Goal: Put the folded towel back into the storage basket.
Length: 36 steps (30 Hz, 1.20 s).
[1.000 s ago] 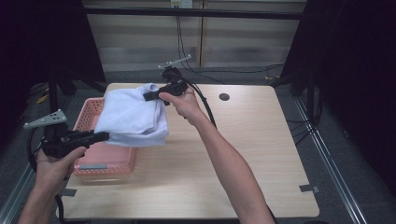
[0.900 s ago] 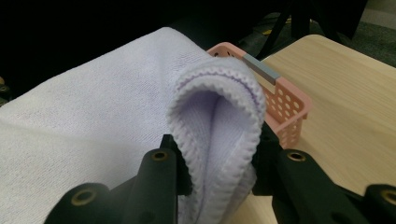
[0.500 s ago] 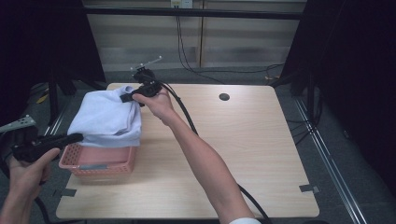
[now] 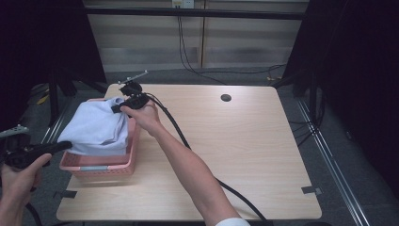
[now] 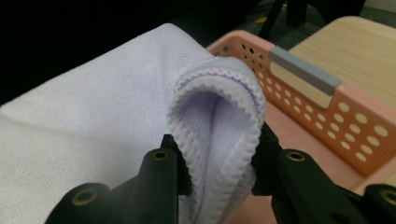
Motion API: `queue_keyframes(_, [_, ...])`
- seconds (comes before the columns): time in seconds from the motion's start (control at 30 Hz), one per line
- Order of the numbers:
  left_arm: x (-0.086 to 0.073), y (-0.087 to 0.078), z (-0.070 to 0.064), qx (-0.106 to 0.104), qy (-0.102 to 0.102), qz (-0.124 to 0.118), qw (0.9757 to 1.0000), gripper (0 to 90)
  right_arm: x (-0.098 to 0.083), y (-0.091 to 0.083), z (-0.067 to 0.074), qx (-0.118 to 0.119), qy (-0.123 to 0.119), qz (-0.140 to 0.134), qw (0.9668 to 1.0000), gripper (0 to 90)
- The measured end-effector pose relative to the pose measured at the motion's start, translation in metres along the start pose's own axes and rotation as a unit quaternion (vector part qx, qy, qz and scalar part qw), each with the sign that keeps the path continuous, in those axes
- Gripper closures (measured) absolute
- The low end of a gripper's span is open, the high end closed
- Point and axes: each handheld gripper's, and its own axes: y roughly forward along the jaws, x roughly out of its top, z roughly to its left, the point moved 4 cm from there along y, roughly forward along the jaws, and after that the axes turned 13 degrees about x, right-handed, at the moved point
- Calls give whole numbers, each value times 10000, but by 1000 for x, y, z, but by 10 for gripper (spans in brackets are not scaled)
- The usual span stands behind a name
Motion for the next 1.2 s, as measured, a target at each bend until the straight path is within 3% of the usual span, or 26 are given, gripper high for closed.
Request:
queue_keyframes(0.37, [-17, 26, -2, 341, 215, 543, 9977, 757, -37, 23, -20, -251, 244, 96, 9993, 689])
queue_keyframes(0.47, [-22, 31, -1, 395, 218, 735, 9963, 733, -44, 27, -24, -276, 207, 171, 9993, 622])
queue_keyframes(0.5, [-23, 32, -1, 419, 208, 782, 9958, 707, -46, 28, -26, -318, 234, 229, 9990, 575])
queue_keyframes(0.57, [-27, 34, -5, 399, 403, 863, 9947, 593, -48, 30, -29, -386, 227, 246, 9987, 490])
queue_keyframes(0.63, [-29, 35, -9, 469, 454, 871, 9941, 503, -46, 29, -28, -268, 118, 160, 9994, 372])
queue_keyframes(0.7, [-27, 34, -12, 513, 476, 790, 9944, 425, -45, 28, -25, -198, 34, 216, 9996, 364])
queue_keyframes(0.9, [-13, 21, -20, 542, 440, 398, 9968, 338, -40, 6, -25, -134, -102, 33, 9999, 347])
queue_keyframes(0.97, [-10, 20, -26, 442, 425, 311, 9976, 320, -38, -7, -25, -102, -192, -18, 9998, 343])
queue_keyframes(1.1, [-5, 25, -46, 466, 488, 280, 9973, 343, -39, -37, -22, -85, -356, -107, 9993, 344])
queue_keyframes(1.2, [-2, 29, -64, 335, 514, 203, 9979, 351, -46, -60, -24, -135, -401, -192, 9989, 344])
